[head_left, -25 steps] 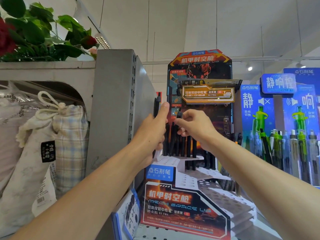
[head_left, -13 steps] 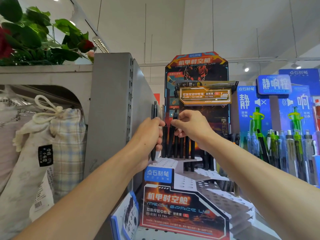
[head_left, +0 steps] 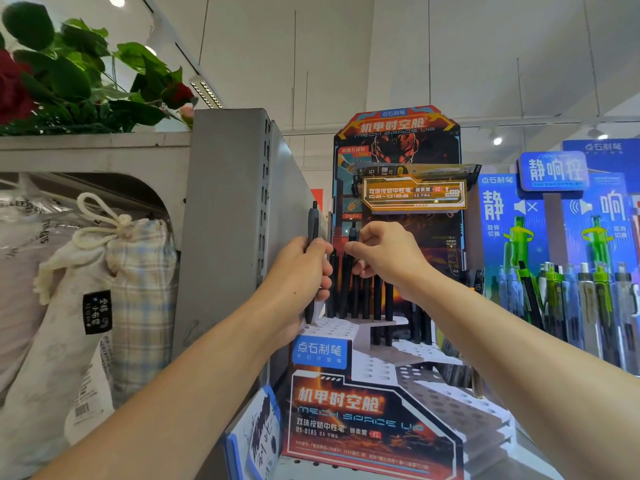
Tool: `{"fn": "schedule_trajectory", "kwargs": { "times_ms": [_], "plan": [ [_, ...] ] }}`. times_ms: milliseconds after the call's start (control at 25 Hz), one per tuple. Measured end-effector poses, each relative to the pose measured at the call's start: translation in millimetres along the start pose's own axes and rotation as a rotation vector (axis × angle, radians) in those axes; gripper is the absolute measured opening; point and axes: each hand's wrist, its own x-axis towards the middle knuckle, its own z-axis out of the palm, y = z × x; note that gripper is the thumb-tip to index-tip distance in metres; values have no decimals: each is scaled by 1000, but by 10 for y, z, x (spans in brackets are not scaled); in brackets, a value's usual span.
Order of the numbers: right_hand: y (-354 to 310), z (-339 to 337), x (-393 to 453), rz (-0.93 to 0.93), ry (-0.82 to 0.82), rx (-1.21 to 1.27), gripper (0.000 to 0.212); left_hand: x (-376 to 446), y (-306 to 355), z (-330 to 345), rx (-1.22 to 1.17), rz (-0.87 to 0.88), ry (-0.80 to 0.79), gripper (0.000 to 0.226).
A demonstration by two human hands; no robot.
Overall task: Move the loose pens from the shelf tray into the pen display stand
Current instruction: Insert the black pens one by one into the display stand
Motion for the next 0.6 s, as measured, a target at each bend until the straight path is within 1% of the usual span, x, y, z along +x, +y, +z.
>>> {"fn": "schedule_trajectory", "kwargs": {
  "times_ms": [160, 320, 440, 600],
  "plan": [
    [36, -27, -3, 34, -21, -19, 16, 2, -4, -3, -9, -2, -4, 19],
    [67, 20, -29, 65, -88, -40, 17, 8, -7, 0, -15, 2, -9, 20],
    [86, 60, -51, 90, -142, -112, 20, 9, -13, -2, -25, 3, -10, 20],
    [62, 64, -48, 72, -141, -259, 24, 10, -16, -5, -33, 5, -16, 20]
  ]
}}
